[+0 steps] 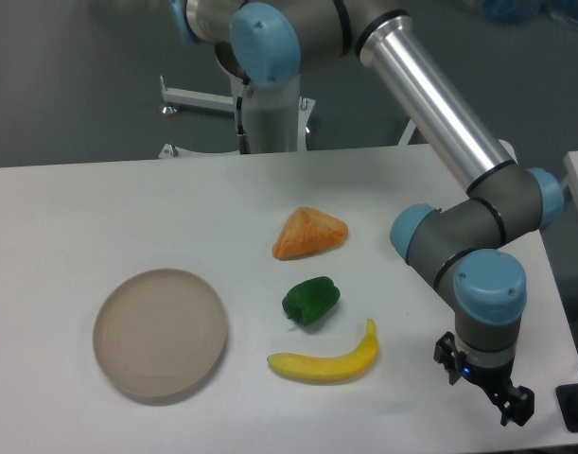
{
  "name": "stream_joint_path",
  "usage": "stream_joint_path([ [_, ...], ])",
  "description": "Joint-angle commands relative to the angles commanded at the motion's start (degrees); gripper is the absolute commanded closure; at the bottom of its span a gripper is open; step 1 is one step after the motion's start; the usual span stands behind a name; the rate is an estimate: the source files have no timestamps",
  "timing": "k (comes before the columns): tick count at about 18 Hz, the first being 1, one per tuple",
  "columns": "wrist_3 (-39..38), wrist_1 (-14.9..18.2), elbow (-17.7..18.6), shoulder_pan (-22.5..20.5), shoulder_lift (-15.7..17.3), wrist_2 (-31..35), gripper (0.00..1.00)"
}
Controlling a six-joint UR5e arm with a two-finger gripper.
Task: Pick up the yellow pepper from the table
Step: 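Move the open gripper up and over toward the small yellow pepper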
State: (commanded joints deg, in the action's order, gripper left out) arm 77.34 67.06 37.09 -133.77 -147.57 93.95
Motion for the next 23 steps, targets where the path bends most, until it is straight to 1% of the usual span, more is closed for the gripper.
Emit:
stream_joint_path([
  [7,0.0,0.09,1.05,0.09,0.7,-0.09,0.0],
  [13,-0.78,0.26,3.77,0.18,2.63,-0.09,0.0],
  [17,-1.49,0.7,9.04,0.0,6.06,-0.26,0.0],
  [19,-1.49,2.36,11.68,-0.35,8.08,-0.18,0.0],
  [22,-1.76,9.91,15.89,-1.49,12.81,-0.17,0.0],
  [23,-1.67,11.5,16.95,-2.19,14.57,-0.17,0.0],
])
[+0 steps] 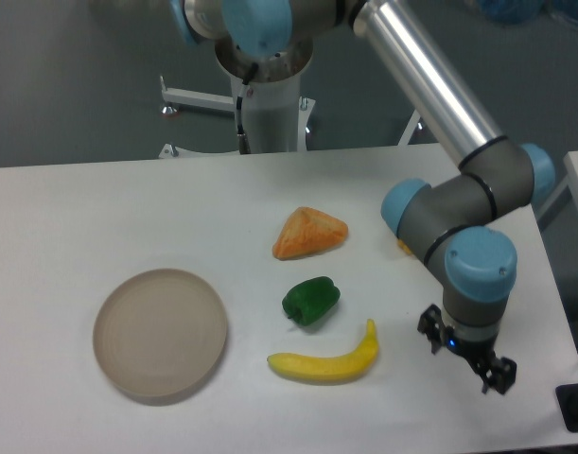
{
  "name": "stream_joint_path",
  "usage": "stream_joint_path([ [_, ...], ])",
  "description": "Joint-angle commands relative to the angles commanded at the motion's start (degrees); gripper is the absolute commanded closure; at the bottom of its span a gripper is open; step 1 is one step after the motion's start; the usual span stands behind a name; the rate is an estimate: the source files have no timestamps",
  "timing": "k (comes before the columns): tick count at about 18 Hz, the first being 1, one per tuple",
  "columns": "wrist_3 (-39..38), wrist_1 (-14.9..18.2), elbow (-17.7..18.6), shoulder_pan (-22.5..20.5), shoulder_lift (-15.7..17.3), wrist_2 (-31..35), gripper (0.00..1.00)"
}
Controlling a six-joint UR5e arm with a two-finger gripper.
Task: Pick up the yellow pepper from the table
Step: 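Move the open gripper up and over toward the small yellow pepper, then lower the gripper around the yellow pepper and close the fingers on it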
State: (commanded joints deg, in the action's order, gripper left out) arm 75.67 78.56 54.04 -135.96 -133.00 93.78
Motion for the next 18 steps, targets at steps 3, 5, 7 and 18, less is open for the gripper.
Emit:
stream_joint_path([
  [3,1.49,4.57,2.55,-1.15,3.35,0.0,0.0],
  [5,2.46,5.73,5.27,-1.94,5.28,-0.09,0.0],
  [7,4.47,5.29,9.48,-3.16,7.22,-0.17,0.0],
  [18,13.27,-4.45,28.03,-7.83,14.51,0.7,0.0],
])
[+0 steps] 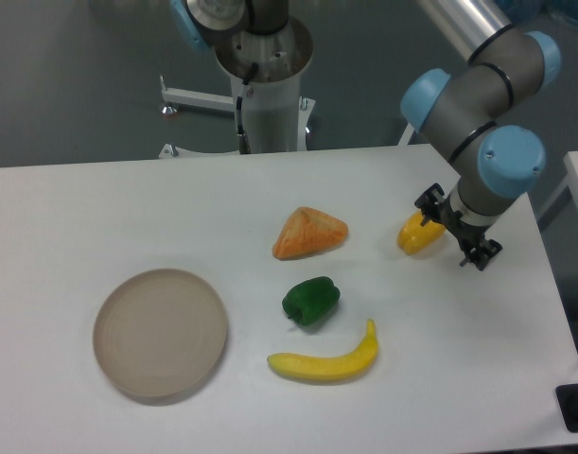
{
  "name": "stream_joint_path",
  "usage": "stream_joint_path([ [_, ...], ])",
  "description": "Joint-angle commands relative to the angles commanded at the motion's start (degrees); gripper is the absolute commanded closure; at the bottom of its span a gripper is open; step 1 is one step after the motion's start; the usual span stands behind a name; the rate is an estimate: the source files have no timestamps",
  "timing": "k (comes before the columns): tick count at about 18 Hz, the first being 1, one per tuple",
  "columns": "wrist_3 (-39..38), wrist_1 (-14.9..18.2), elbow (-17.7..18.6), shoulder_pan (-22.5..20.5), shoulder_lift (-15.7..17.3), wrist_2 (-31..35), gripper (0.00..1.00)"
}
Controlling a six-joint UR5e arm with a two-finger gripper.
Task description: Pick up the yellow pepper from the table
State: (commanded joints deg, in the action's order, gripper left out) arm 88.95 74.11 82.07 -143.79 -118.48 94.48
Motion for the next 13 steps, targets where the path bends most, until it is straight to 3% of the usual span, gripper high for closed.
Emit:
stream_joint_path([
  [6,0.0,-1.42,4.05,-0.27,1.59,1.13,0.0],
  [13,-0.17,-2.21,5.81,-0.09,1.76,4.48,0.0],
])
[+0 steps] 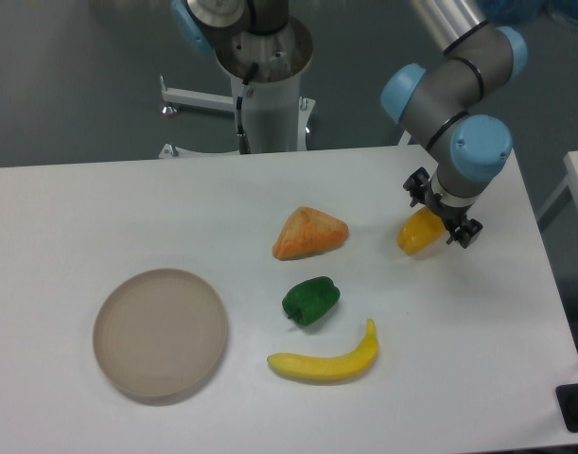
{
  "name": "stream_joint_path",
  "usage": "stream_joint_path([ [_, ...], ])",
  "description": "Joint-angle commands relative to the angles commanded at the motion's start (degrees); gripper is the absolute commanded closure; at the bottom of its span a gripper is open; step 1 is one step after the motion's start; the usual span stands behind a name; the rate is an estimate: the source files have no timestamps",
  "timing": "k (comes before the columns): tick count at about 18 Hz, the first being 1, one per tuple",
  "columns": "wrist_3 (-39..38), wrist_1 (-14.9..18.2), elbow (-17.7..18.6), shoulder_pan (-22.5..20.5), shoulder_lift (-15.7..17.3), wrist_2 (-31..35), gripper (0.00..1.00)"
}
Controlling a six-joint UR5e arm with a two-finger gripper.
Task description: Pick up the yellow pepper from the table
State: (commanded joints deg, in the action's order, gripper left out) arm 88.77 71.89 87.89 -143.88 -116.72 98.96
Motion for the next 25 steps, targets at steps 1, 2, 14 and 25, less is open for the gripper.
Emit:
stream_joint_path([
  [1,0.0,0.0,0.27,0.0,0.0,0.0,0.0],
  [2,0.0,-0.26,0.27,-0.09,0.0,0.0,0.0],
  [14,0.26,-2.29,2.03,-0.53,0.44,-0.62,0.38],
  [25,0.26,-1.67,-0.95,-0.44,0.0,-0.88,0.49],
])
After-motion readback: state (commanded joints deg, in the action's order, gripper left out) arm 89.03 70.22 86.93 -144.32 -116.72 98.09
